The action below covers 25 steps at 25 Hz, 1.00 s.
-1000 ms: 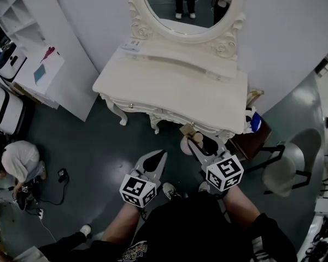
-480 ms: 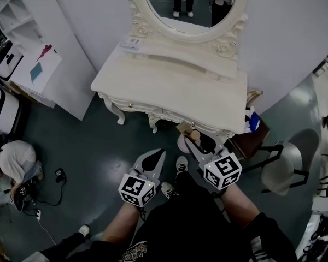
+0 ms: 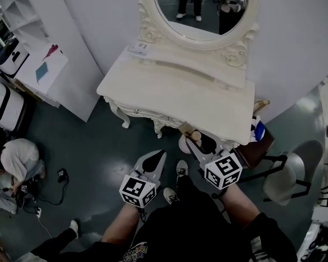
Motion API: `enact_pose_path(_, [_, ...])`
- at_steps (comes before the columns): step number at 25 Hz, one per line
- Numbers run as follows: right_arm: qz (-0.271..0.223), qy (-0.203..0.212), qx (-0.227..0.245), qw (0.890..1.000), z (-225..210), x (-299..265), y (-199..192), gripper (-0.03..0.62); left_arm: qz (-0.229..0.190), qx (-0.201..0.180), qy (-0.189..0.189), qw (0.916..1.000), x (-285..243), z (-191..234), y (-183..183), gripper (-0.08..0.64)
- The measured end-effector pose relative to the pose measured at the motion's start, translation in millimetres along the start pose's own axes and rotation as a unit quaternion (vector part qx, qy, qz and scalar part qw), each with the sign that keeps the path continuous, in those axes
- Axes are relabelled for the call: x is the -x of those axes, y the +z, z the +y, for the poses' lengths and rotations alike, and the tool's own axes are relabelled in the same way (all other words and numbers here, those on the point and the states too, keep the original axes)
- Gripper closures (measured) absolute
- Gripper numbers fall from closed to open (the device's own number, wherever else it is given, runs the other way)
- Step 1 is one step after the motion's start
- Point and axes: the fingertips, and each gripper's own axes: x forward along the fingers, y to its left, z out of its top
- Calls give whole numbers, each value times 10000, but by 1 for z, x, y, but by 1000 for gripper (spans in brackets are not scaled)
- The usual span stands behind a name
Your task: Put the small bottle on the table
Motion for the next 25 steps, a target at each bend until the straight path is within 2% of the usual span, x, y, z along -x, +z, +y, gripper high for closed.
enact_pose_path(25, [194, -10, -70, 9998, -121, -76, 16, 425, 199, -65, 51, 9998, -123, 55, 23, 558])
